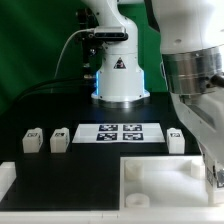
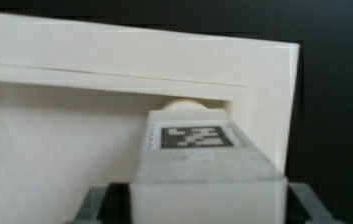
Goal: Assemble one leg
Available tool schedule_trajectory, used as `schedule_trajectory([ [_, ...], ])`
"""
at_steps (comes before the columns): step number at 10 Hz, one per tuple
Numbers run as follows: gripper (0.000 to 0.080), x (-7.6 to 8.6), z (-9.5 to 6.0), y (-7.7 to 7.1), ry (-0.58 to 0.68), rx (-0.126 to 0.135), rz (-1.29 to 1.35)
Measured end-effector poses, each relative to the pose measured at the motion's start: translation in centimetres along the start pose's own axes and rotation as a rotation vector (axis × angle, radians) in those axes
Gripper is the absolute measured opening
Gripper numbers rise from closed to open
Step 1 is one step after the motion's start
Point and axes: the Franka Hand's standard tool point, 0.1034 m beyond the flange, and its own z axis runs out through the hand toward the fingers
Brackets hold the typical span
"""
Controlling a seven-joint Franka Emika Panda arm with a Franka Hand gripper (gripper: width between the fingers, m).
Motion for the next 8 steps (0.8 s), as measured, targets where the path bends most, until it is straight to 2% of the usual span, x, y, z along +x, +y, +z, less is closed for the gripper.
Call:
schedule_trajectory([
  [2,0.0291,-0.1,0.0,0.1,-0.001,-0.008,0.002],
  [3,0.0389,-0.1,0.0,0.1,-0.001,-0.008,-0.016],
  [4,0.0389,-0.2,0.2,0.1,0.006,0.002,-0.107],
  [5,0.0559,-0.6,0.6,0.4,0.023,0.002,-0.303],
  [6,0.0634,-0.9,0.3,0.3,0.027,-0.022,-0.542],
  [8,0.0645,-1.0,0.2,0.3,0.023,-0.028,-0.783],
])
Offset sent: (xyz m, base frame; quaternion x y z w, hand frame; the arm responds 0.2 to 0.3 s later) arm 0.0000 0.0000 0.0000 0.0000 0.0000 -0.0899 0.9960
